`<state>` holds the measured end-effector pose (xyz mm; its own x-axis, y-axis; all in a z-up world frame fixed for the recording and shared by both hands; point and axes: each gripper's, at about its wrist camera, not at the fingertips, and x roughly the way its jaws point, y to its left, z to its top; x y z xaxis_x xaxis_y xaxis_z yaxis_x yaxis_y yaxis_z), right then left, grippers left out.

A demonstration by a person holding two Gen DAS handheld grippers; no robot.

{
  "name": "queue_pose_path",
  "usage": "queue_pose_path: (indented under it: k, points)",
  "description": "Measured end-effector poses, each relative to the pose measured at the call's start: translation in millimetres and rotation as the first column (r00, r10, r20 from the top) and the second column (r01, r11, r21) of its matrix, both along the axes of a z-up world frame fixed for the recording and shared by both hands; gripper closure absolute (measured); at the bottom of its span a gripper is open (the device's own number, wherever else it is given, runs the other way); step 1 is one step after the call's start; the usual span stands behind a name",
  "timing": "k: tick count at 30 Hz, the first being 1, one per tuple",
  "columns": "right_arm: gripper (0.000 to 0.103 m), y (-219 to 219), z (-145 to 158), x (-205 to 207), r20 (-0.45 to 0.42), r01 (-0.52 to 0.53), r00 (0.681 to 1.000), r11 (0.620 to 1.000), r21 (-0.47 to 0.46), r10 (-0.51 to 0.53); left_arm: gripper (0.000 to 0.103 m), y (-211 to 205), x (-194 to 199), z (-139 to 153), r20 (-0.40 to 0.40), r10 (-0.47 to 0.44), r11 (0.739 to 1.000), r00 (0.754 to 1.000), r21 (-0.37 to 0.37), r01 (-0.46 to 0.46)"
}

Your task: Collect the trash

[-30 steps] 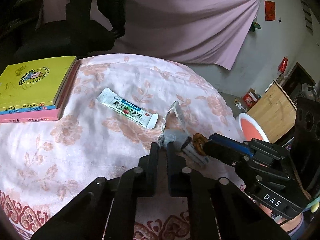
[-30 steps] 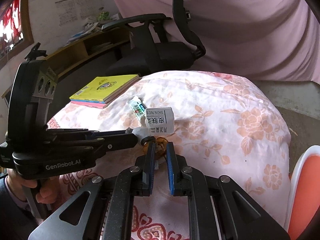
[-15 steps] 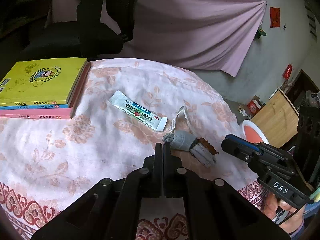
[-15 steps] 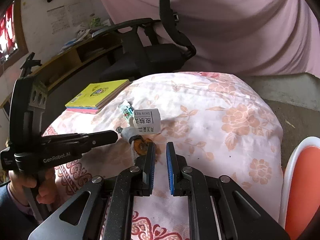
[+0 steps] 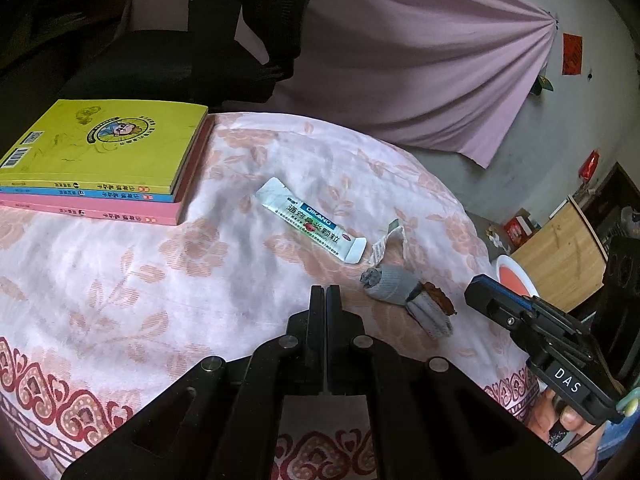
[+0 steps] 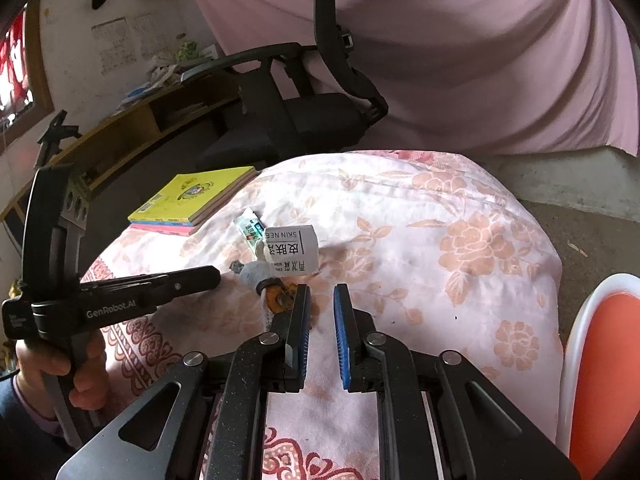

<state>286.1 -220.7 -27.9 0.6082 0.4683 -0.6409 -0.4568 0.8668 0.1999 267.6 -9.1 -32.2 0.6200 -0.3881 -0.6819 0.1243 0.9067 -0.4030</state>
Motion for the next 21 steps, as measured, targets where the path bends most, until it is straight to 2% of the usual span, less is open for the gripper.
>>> queue_pose_path:
  k: [7,13,14,16,21]
  points:
    - [0.092,-4.4,0.1,2.7,-0.001,0.017,1.000,1.000,0.014,-0.017,0.103,0.9,-0.8,0.9,-0.007,-0.003,1.000,1.000,0.001,0.003]
    - [0.090,-2.0,2.6,-0.3,0.014,-0.009,1.000,1.000,0.016,0.009,0.103,-0.5,1.3,0.5,-0.008,-0.007,1.000,1.000,-0.004,0.007]
    - [0.089,-1.4,2.8,-0.8,0.017,-0.015,1.000,1.000,0.018,0.014,0.103,-0.3,1.6,0.5,-0.009,-0.007,1.000,1.000,-0.005,0.006]
    - [0.072,0.2,3.5,-1.8,0.021,-0.023,1.000,1.000,0.021,0.022,0.103,0.6,2.0,0.4,-0.011,-0.003,1.000,1.000,-0.008,0.003]
    - [0.071,10.5,2.3,-0.2,0.014,-0.051,0.999,0.999,0.011,0.051,0.103,1.9,2.3,-0.1,-0.018,0.000,1.000,1.000,-0.008,0.000]
